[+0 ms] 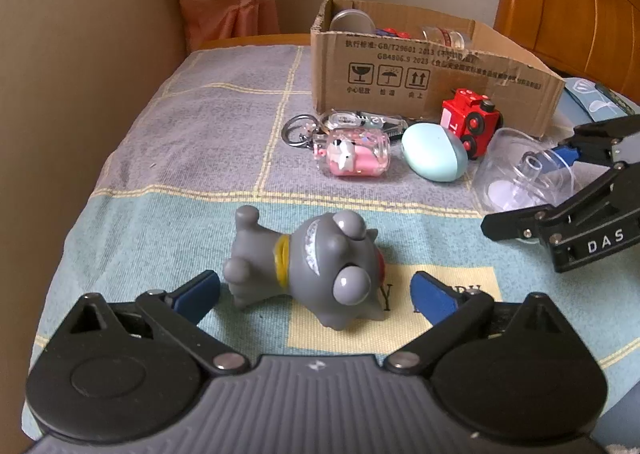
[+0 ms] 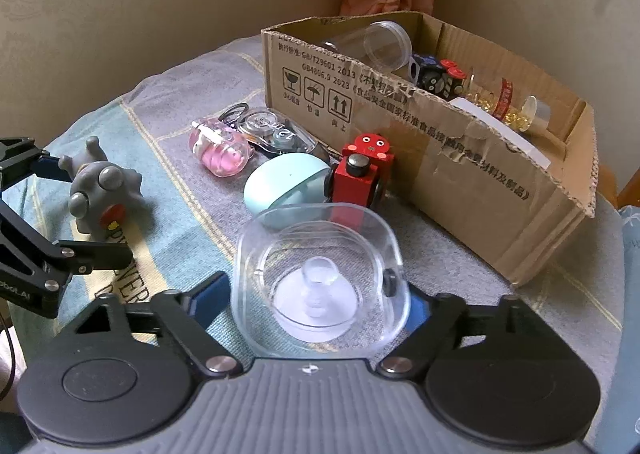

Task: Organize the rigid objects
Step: 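Grasp the clear lidded container with right tool while left tool grips the gray cat figurine, then carry the cat figurine into the box with left tool while right tool drops the container there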

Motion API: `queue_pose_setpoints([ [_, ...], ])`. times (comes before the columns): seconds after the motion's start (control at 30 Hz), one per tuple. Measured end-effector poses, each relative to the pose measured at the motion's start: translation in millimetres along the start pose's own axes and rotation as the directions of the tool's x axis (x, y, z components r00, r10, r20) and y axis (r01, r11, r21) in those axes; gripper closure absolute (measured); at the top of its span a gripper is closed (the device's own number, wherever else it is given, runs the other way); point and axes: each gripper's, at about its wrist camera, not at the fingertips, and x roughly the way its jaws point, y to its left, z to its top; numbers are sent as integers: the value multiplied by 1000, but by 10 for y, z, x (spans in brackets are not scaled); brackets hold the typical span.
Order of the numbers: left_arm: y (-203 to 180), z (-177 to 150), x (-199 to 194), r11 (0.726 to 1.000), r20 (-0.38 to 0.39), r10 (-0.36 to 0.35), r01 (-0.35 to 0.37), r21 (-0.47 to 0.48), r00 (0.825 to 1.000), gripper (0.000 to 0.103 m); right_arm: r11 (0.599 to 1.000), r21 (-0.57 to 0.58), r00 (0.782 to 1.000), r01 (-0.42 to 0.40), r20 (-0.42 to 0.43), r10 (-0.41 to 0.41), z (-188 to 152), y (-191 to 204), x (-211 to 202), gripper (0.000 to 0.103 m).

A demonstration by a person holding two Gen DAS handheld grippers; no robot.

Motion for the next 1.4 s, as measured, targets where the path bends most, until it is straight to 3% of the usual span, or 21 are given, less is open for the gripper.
queue_pose_setpoints([
  [0.1,3,7,-2,1000,2,-4,4,6,1000,8,1000,5,1000,14,-7,-14,8,4,-22,22],
  [0.33,73,64,-15,1000,13,-18,18,1,1000,28,999,-14,999,39,-20,-39,10,84,-44,22],
  [0.6,119,122,-17,997,-21,-74,75,36,997,30,999,-18,999,38,-30,-38,1,116,-125,22],
  [0.73,118,188,-74,988,-43,-112,116,100,993,30,1000,-3,999,26,-25,-26,2,96,-230,22],
  [1.1,-5,728,-445,929,-37,-218,219,299,975,30,999,-9,999,47,5,-47,150,-15,-624,22],
  [1.4,-313,1397,-409,885,17,-313,285,368,950,30,994,15,991,104,79,-105,453,-305,-912,22],
])
